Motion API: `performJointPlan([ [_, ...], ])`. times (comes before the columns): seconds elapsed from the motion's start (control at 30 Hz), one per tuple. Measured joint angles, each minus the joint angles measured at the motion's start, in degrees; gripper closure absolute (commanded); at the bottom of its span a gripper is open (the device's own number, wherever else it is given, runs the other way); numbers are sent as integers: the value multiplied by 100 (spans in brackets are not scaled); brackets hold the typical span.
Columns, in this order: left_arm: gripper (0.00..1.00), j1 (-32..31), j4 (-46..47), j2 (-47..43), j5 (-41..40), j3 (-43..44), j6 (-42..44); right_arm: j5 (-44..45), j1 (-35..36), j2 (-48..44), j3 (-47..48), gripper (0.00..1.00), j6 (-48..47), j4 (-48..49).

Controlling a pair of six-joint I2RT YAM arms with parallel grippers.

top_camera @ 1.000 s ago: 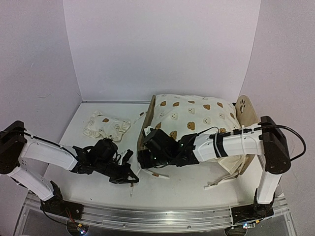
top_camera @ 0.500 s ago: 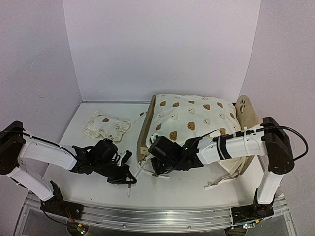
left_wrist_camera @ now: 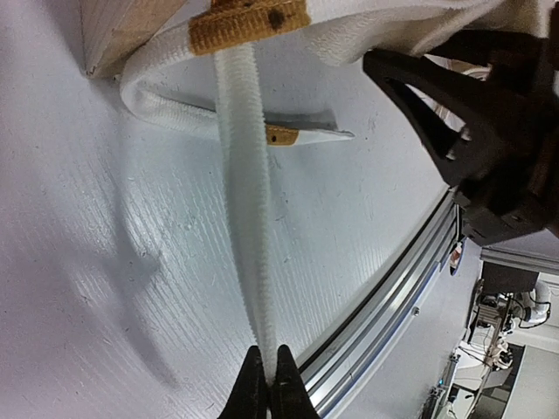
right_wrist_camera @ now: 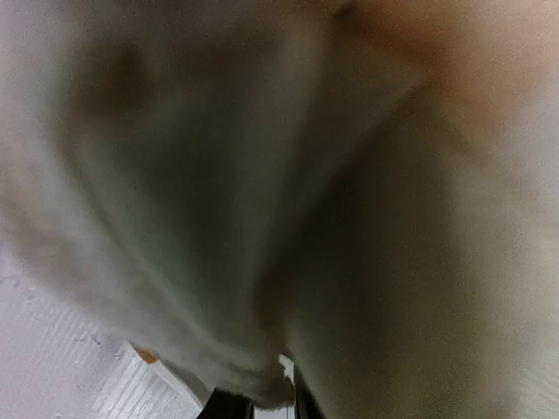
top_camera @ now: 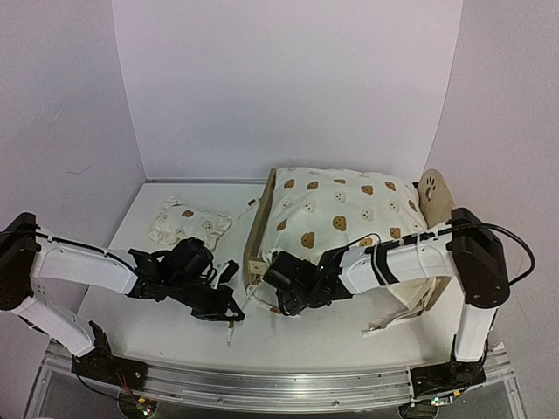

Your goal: Set up the pet bed

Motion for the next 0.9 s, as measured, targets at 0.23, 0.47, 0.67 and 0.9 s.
performJointPlan([
  [0.23,100,0,-76,0,42,31,81,-1102,-98,-498,-304,46,-297,-98],
  [0.47,100,0,-153,-2,42,31,127,-3735,-61,-1816,-1255,57,-1067,1008],
  [0.67,100,0,-249,-192,-83,31,120,-4859,-13,-597,-973,70,-1357,2437],
  [0.9,100,0,-286,-306,-175,31,120,-3379,-15,411,-1036,71,-1482,3613],
])
